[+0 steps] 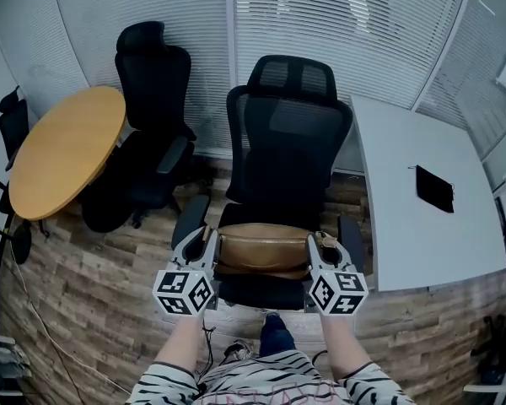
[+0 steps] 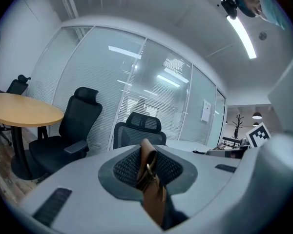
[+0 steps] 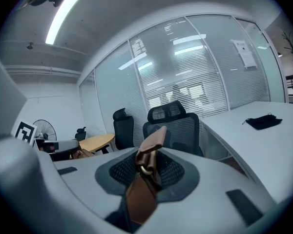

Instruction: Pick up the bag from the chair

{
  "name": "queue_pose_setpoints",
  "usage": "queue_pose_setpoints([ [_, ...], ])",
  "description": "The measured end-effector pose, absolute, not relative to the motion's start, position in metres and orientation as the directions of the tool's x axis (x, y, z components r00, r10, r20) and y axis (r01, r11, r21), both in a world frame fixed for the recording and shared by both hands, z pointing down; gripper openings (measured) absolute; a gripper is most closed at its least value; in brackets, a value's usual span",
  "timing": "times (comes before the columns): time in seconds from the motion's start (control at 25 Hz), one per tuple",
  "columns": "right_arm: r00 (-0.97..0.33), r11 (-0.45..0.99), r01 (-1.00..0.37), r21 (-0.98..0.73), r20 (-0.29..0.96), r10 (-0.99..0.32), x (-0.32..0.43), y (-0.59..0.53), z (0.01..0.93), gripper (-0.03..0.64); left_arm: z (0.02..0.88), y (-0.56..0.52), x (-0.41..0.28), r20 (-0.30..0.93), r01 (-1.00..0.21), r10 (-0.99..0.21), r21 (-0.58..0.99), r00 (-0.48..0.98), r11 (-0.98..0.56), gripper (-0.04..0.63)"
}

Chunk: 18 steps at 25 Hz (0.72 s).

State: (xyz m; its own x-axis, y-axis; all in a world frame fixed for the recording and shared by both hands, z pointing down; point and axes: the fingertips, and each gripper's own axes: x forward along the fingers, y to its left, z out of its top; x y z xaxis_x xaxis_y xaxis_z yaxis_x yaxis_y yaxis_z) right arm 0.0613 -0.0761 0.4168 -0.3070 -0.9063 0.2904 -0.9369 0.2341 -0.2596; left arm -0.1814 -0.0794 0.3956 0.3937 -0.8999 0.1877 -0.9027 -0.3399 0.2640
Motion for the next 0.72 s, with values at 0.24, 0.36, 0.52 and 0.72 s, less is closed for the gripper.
queue_pose_setpoints([
  [0.24,-0.315,0.261,-0.936,-0.237,0.229,-0.921,0.057,-0.062,0.381,0.118,0.364,-0.058,-0.185,0.133,-0.904,-0.913,0.253,0.385,-0.344,0.082],
  [0.36,-0.317,0.267,-0.934,-0.238,0.203,-0.927,0.056,-0.053,0.368,0.118,0.349,-0.047,-0.186,0.105,-0.905,-0.919,0.245,0.38,-0.347,0.081],
  [0.52,-0.318,0.271,-0.931,-0.243,0.181,-0.931,0.054,-0.043,0.357,0.118,0.333,-0.035,-0.188,0.076,-0.908,-0.925,0.235,0.372,-0.346,0.081],
  [0.72,-0.326,0.284,-0.929,-0.239,0.162,-0.931,0.045,-0.029,0.345,0.118,0.32,-0.018,-0.196,0.062,-0.914,-0.929,0.214,0.366,-0.345,0.08],
])
